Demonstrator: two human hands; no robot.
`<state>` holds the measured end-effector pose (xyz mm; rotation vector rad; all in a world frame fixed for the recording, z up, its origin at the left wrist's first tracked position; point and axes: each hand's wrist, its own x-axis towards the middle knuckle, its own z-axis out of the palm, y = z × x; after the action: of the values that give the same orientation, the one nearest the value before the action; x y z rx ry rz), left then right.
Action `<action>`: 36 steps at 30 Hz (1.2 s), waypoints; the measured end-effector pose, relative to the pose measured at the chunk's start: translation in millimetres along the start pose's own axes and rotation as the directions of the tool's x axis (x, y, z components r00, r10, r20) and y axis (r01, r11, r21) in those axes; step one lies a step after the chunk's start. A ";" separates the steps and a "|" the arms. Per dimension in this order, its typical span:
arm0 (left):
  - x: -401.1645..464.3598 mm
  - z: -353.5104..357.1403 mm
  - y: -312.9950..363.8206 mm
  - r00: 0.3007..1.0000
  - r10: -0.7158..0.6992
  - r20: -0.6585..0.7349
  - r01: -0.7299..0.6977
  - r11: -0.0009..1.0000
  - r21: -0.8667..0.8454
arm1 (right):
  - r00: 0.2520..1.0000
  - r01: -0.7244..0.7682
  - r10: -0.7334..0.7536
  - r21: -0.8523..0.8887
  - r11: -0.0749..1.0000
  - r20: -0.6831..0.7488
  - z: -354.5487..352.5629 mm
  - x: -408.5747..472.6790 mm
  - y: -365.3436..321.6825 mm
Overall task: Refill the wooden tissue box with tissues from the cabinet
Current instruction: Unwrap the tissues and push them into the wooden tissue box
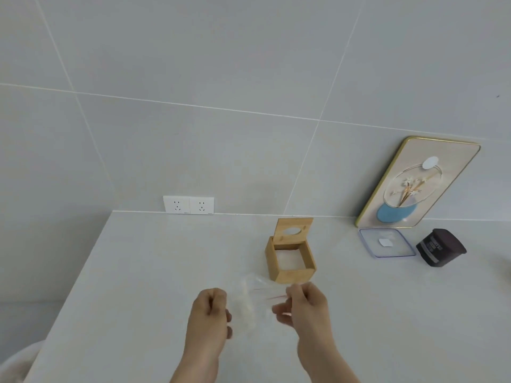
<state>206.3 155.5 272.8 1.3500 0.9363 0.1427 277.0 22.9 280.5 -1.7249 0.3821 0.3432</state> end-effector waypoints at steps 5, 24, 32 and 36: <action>-8.0 -14.8 -10.2 0.987 0.150 0.055 -0.159 0.948 0.277 | 0.990 0.139 -0.139 -0.372 0.918 0.028 -14.9 1.6 13.2; 4.0 -38.5 -15.0 0.974 0.141 0.177 -0.087 0.956 -0.279 | 0.953 0.206 -0.215 0.063 0.976 0.214 -34.0 -22.0 -19.8; 0.0 -33.0 -3.1 0.929 0.369 -0.018 -0.369 0.929 0.001 | 0.834 0.145 -0.134 0.022 0.989 0.535 -43.7 -21.4 -20.4; -3.8 -29.2 -0.1 0.886 0.459 -0.060 -0.453 0.887 0.090 | 0.778 0.110 -0.068 -0.029 0.994 0.624 -47.3 -20.7 -28.3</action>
<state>185.1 175.6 276.6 1.6279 0.6773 0.5316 271.5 -17.3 323.0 -1.5747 -0.2026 0.8359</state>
